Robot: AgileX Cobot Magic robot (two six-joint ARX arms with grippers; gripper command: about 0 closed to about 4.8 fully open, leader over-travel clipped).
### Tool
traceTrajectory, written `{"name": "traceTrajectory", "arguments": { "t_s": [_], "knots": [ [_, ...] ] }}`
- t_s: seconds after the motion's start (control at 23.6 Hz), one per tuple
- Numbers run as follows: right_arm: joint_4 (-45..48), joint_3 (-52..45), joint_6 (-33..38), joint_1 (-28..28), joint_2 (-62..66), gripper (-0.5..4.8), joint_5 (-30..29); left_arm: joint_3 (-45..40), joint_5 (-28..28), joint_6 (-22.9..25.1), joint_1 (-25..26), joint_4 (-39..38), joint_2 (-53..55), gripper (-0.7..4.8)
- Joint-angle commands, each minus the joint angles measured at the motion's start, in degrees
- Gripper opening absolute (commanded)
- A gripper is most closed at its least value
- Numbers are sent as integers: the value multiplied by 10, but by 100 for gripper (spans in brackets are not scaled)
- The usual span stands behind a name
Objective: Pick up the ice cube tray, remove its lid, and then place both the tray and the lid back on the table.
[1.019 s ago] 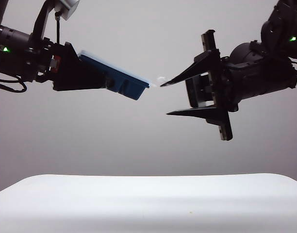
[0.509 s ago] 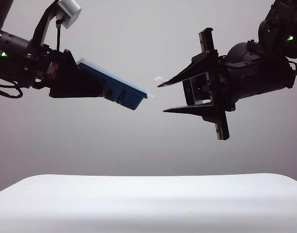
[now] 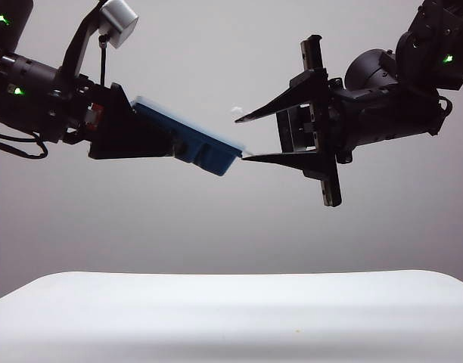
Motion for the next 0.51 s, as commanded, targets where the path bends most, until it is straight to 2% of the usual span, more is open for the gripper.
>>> {"name": "traceTrajectory", "arguments": {
  "t_s": [0.04, 0.17, 0.51],
  "knots": [
    [5, 1, 1, 0, -3, 197, -8, 2, -17, 4, 4, 21, -1, 152],
    [5, 1, 1, 0, -3, 110, -7, 2, -14, 4, 4, 22, -1, 152],
    [8, 1, 1, 0, -3, 101, -3, 2, 1, 4, -2, 22, -1, 152]
  ]
}}
